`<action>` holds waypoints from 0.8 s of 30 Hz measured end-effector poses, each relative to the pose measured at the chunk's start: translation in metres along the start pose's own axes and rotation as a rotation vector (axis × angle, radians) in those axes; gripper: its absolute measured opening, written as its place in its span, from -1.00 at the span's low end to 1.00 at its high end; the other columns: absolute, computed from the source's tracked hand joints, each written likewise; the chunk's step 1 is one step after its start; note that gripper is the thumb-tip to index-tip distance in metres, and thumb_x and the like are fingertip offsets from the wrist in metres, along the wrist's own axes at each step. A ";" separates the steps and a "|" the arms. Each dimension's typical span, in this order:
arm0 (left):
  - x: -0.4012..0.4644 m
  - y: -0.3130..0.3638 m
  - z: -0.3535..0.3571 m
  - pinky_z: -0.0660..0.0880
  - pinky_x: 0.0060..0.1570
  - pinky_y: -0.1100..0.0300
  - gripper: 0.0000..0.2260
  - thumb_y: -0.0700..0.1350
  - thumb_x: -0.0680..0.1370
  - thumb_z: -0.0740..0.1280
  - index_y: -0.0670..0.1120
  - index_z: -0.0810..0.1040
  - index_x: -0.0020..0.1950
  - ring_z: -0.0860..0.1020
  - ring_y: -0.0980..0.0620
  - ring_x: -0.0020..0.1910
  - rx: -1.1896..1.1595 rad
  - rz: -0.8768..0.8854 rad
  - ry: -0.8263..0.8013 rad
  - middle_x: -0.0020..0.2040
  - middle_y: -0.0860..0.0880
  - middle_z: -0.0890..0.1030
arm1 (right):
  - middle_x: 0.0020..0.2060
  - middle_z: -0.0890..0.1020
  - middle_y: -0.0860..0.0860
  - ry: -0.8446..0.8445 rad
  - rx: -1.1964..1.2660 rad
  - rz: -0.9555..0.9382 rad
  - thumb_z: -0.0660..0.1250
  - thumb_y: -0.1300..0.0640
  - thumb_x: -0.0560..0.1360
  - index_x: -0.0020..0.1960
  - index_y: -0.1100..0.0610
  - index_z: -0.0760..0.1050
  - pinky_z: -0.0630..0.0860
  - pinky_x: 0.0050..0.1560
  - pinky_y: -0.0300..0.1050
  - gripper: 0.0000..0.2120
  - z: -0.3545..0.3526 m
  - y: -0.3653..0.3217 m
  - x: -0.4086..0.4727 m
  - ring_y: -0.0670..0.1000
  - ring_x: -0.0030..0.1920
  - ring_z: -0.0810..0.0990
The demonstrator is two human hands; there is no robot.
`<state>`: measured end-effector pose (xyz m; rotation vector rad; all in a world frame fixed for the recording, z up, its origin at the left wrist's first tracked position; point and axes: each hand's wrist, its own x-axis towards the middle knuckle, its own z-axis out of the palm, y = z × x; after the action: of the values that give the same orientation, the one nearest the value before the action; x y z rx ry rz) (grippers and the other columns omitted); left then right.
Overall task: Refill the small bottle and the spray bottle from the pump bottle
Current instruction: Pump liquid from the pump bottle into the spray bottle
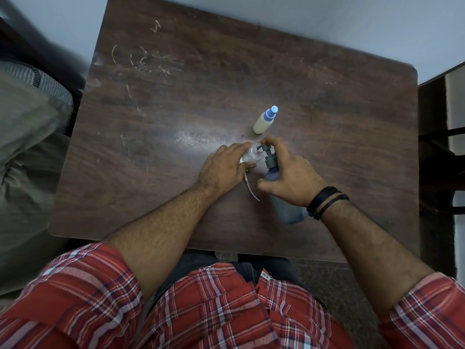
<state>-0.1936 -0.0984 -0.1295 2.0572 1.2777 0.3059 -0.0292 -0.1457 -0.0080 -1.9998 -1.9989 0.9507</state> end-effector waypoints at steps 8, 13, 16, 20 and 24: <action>0.000 0.001 -0.002 0.47 0.17 -0.09 -0.54 0.10 0.60 0.28 0.04 0.38 0.49 0.49 -0.05 0.16 -0.007 -0.003 -0.005 0.37 0.07 0.51 | -0.24 0.45 -0.18 -0.009 0.004 0.008 0.46 0.08 0.35 0.34 0.02 0.25 0.35 -0.21 -0.18 -0.36 0.001 0.001 0.001 -0.09 -0.26 0.49; -0.002 0.003 -0.003 0.47 0.17 -0.07 -0.54 0.10 0.60 0.27 0.03 0.38 0.49 0.49 -0.04 0.16 -0.006 0.005 -0.005 0.37 0.07 0.51 | -0.26 0.44 -0.18 -0.022 0.032 0.010 0.46 0.07 0.36 0.26 0.04 0.27 0.32 -0.27 -0.20 -0.44 -0.001 0.000 0.003 -0.15 -0.27 0.48; -0.002 0.003 -0.002 0.47 0.16 -0.08 -0.54 0.10 0.60 0.27 0.02 0.38 0.49 0.49 -0.05 0.15 -0.005 0.001 -0.004 0.36 0.05 0.52 | -0.22 0.46 -0.19 -0.022 0.011 0.011 0.46 0.06 0.35 0.36 0.02 0.25 0.37 -0.18 -0.16 -0.35 -0.002 -0.001 0.002 -0.05 -0.24 0.50; -0.001 0.003 -0.002 0.47 0.16 -0.08 -0.54 0.10 0.60 0.27 0.02 0.37 0.49 0.48 -0.04 0.16 0.004 0.000 -0.009 0.37 0.06 0.51 | -0.25 0.48 -0.16 -0.036 0.005 0.015 0.46 0.04 0.33 0.39 -0.04 0.21 0.48 -0.13 -0.10 -0.29 -0.002 -0.002 -0.002 -0.02 -0.23 0.54; -0.001 0.002 -0.002 0.47 0.17 -0.08 -0.54 0.10 0.60 0.27 0.02 0.37 0.49 0.48 -0.03 0.16 0.003 0.005 -0.010 0.37 0.06 0.51 | -0.27 0.47 -0.18 -0.032 0.011 0.012 0.46 0.05 0.34 0.38 -0.04 0.22 0.40 -0.16 -0.15 -0.31 -0.002 -0.002 -0.002 -0.14 -0.25 0.51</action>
<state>-0.1937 -0.0986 -0.1267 2.0621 1.2683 0.2955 -0.0295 -0.1465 -0.0048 -2.0060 -1.9959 1.0004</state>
